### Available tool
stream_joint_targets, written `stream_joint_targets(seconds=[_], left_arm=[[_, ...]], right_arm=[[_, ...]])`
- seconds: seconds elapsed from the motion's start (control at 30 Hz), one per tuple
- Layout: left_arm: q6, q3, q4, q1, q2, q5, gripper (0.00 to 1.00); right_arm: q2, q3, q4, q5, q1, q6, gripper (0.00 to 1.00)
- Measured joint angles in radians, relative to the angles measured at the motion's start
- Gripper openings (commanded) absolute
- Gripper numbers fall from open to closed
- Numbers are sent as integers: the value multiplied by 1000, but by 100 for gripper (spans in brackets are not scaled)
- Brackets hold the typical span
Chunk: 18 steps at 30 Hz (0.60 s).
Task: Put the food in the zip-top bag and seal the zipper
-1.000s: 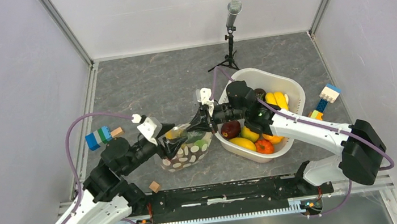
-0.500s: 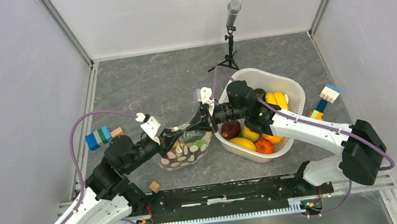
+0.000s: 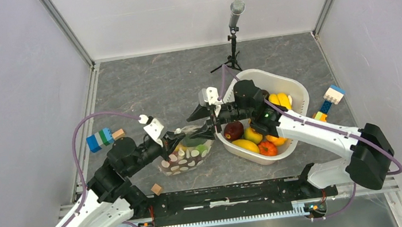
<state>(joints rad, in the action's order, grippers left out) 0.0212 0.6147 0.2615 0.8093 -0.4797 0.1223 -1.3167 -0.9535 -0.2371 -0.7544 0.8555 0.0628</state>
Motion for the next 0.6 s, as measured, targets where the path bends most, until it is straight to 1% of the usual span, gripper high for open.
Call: stream_joint_targets(seconds=[0.07, 0.17, 0.27, 0.3, 0.37, 0.6], left_arm=[[0, 0, 2, 0, -19, 9, 2], [0, 0, 5, 0, -36, 19, 2], [0, 0, 5, 0, -41, 22, 2], [0, 0, 5, 0, -41, 24, 2], [0, 0, 6, 0, -40, 32, 2], [0, 0, 20, 0, -28, 42, 2]], right_arm=[[9, -11, 11, -8, 4, 15, 68], [11, -49, 35, -10, 24, 48, 68], [11, -79, 44, -8, 50, 69, 59], [10, -84, 44, -8, 55, 74, 54], [7, -91, 43, -7, 65, 76, 51], [-37, -92, 43, -8, 66, 74, 52]])
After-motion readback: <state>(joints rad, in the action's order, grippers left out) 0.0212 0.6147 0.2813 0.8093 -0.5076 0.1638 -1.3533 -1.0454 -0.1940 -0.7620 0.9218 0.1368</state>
